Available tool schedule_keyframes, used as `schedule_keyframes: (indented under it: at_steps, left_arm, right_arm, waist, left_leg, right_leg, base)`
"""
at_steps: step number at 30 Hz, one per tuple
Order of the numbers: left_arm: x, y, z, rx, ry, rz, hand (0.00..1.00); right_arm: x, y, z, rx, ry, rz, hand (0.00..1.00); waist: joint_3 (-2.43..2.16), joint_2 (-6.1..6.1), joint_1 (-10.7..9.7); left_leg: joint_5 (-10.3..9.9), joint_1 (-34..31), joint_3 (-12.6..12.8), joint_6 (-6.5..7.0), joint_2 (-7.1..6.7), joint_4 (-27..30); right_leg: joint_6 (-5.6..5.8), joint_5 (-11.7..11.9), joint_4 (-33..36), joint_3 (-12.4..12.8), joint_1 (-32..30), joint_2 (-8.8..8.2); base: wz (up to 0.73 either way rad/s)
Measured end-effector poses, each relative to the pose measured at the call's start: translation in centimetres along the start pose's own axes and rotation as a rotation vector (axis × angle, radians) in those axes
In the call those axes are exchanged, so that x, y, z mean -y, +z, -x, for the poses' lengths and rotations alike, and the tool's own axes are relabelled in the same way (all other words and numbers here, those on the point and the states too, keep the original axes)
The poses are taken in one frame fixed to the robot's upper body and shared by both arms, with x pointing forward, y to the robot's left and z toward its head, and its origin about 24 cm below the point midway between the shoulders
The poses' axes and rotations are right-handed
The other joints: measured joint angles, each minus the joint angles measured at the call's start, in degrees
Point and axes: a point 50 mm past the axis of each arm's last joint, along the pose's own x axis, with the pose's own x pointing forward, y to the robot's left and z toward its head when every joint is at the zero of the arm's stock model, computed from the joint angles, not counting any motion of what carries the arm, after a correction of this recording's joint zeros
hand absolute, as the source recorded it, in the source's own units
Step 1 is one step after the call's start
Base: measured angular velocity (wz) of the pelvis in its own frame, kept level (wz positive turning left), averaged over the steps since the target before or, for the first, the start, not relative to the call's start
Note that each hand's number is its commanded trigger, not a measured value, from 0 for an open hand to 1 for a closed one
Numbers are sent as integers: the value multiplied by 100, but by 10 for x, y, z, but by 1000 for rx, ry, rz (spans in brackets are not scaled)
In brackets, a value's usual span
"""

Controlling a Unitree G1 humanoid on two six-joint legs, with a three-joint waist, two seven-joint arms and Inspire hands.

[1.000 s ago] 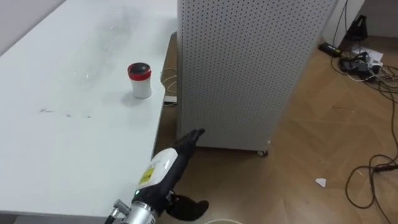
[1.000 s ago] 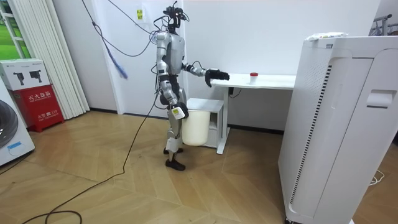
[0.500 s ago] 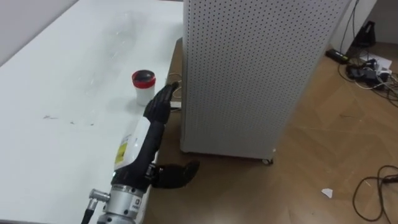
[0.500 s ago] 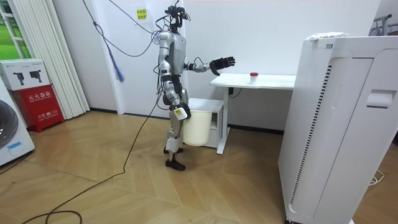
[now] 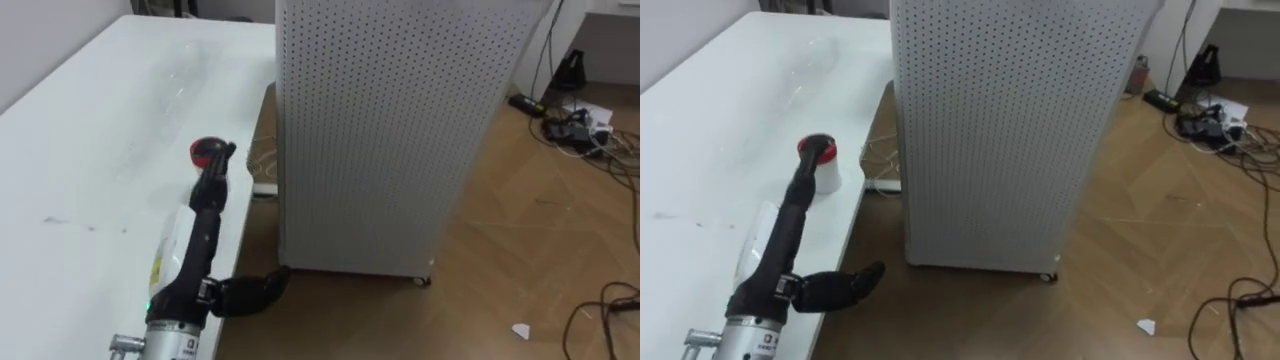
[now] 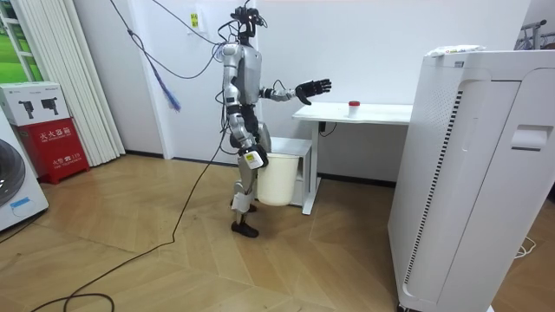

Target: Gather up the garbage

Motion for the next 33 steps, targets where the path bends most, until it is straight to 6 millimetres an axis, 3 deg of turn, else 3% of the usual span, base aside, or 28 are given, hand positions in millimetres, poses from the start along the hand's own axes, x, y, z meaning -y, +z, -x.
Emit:
schedule_keyframes:
  at_steps: [1,2,3,4,5,6,7,8,9,10,12,14,15,17,19,20,22,23,24,26,27,29,30,31,32,33]
  left_arm:
    - [-1,-4,2,-25,9,7,0]
    - [-2,-7,3,-36,15,2,0]
    - [-3,-10,3,-50,28,-1,0]
    - [-7,-14,4,-67,46,-7,0]
    - [-8,-14,4,-66,50,-5,0]
    - [-9,-13,2,-68,60,19,0]
    - [-6,-14,6,-83,55,41,0]
    - [-4,-13,6,-83,56,52,0]
    - [-5,-12,5,-80,70,64,0]
    - [-10,-12,4,-70,91,59,0]
    - [-20,-11,2,-55,123,42,0]
    - [-26,-7,1,-32,144,34,0]
    - [-28,-5,0,-20,151,34,0]
    - [-28,-5,0,-17,157,32,0]
    - [-29,-4,0,-1,177,32,0]
    - [-30,-3,0,6,185,32,0]
    - [-32,-2,0,18,219,34,0]
    - [-33,-2,0,18,233,35,0]
    - [-33,-2,0,19,253,34,0]
    - [-35,-2,0,23,270,35,0]
    - [-35,-3,1,19,272,34,0]
    - [-34,-9,3,-5,268,25,0]
    - [-35,-12,4,-20,269,25,0]
    - [-33,-14,7,-38,260,35,0]
    - [-32,-14,8,-38,258,35,0]
    - [-33,-15,8,-38,259,31,0]
  right_arm:
    - [0,-4,1,-12,-8,-10,100]
    - [-1,-6,1,-19,-10,-21,100]
    - [-2,-7,0,-23,-12,-43,100]
    - [-1,-5,1,-11,-11,-53,100]
    - [1,-2,1,0,-10,-41,100]
    - [3,6,1,24,-12,-26,100]
    - [6,2,2,16,-19,-35,100]
    - [8,0,3,6,-27,-37,100]
    - [12,-6,5,-28,-47,-40,100]
    - [12,-9,5,-53,-51,-42,100]
    - [9,-10,5,-57,-44,-44,100]
    - [6,-12,5,-60,-27,-44,100]
    - [4,-13,4,-57,-23,-45,100]
    - [5,-13,4,-54,-30,-49,100]
    - [5,-7,3,-36,-49,-51,100]
    - [6,-6,3,-36,-57,-50,100]
    - [6,-5,3,-31,-67,-48,100]
    - [6,-3,2,-25,-65,-47,100]
    - [6,-1,2,-13,-63,-48,100]
    - [4,7,0,27,-58,-60,100]
    - [4,6,1,37,-55,-58,100]
    - [3,7,1,43,-53,-35,100]
    - [0,6,0,40,-50,-19,100]
    - [0,5,0,39,-47,-11,100]
    - [0,4,0,36,-47,-8,100]
    - [-1,4,0,34,-39,6,100]
  waist:
    - [-38,8,78]
    - [-86,-47,70]
    - [-121,-96,76]
    - [-105,-82,101]
    - [-100,-69,109]
    - [22,46,131]
    - [-58,113,153]
    - [-65,118,152]
    - [-81,186,281]
    - [-117,152,402]
    - [-162,60,438]
    - [-156,-111,469]
    - [-175,-197,538]
    - [-170,-245,573]
    - [-130,-205,575]
    - [-120,-191,571]
    - [-73,-66,579]
    - [-59,-45,574]
    - [-40,5,563]
    - [-17,50,521]
    - [-17,38,430]
    - [-43,-9,425]
    - [-51,-87,377]
    - [-167,-66,346]
    - [-193,-67,379]
    - [-187,-78,412]
  left_leg:
    - [441,-99,-3,192,-48,-176]
    - [444,-56,75,220,-100,-238]
    - [509,0,193,298,-110,-319]
    - [502,-15,303,300,-70,-123]
    - [476,-187,340,304,-41,210]
    - [447,-663,269,320,6,1012]
    - [462,-773,83,324,-194,527]
    - [549,-716,-12,241,-288,107]
    - [804,-662,-261,197,-413,-365]
    - [888,-537,-284,220,-539,-342]
    - [844,-402,-134,299,-646,-344]
    - [783,-269,-15,477,-763,-296]
    - [635,-246,15,627,-833,-156]
    - [370,-163,32,675,-896,42]
    - [133,31,62,784,-936,171]
    - [77,90,66,814,-937,186]
    - [-107,348,-96,863,-924,135]
    - [-120,420,-141,866,-915,86]
    - [-107,513,-229,844,-890,-36]
    - [-94,568,-388,828,-867,-121]
    - [-98,610,-512,826,-865,-166]
    - [-99,798,-651,776,-883,-353]
    - [-136,904,-733,714,-917,-402]
    - [-180,962,-858,644,-853,-485]
    - [-182,1010,-881,618,-808,-531]
    - [-160,1127,-912,563,-754,-672]
  right_leg:
    - [71,-252,358,69,-106,-90]
    - [155,-365,515,31,-193,-121]
    - [159,-398,645,-206,-268,-96]
    - [-83,-300,478,-517,-228,54]
    - [-107,-304,390,-574,-142,40]
    - [-172,-303,406,-236,-70,125]
    - [-166,-401,439,58,-73,112]
    - [-157,-514,503,119,-93,94]
    - [-95,-731,713,145,-128,38]
    - [52,-927,912,137,-122,-140]
    - [184,-973,867,49,2,-316]
    - [323,-1021,857,-29,157,-499]
    - [374,-1087,926,-84,211,-614]
    - [431,-1134,1408,-262,189,-728]
    - [533,-936,2635,-302,-178,-947]
    - [536,-807,2917,-318,-271,-996]
    - [518,-167,3762,-384,-589,-1069]
    - [529,-215,3800,-382,-640,-1050]
    - [518,-406,3760,-395,-856,-999]
    - [460,-582,3285,-420,-1186,-891]
    - [464,-587,2643,-405,-1291,-818]
    - [419,-317,1405,-387,-1244,-733]
    - [420,419,850,-358,-1206,-687]
    - [388,484,709,-423,-1071,-580]
    - [349,512,574,-453,-985,-517]
    - [315,542,377,-502,-836,-441]
  base:
    - [-23]
    - [0]
    - [0]
    - [-5]
    - [0]
    - [14]
    - [10]
    - [-15]
    - [-46]
    - [-53]
    - [-36]
    - [-13]
    - [-12]
    - [-10]
    - [3]
    - [11]
    - [8]
    - [15]
    - [29]
    - [49]
    - [62]
    - [53]
    - [53]
    - [48]
    - [25]
    - [8]
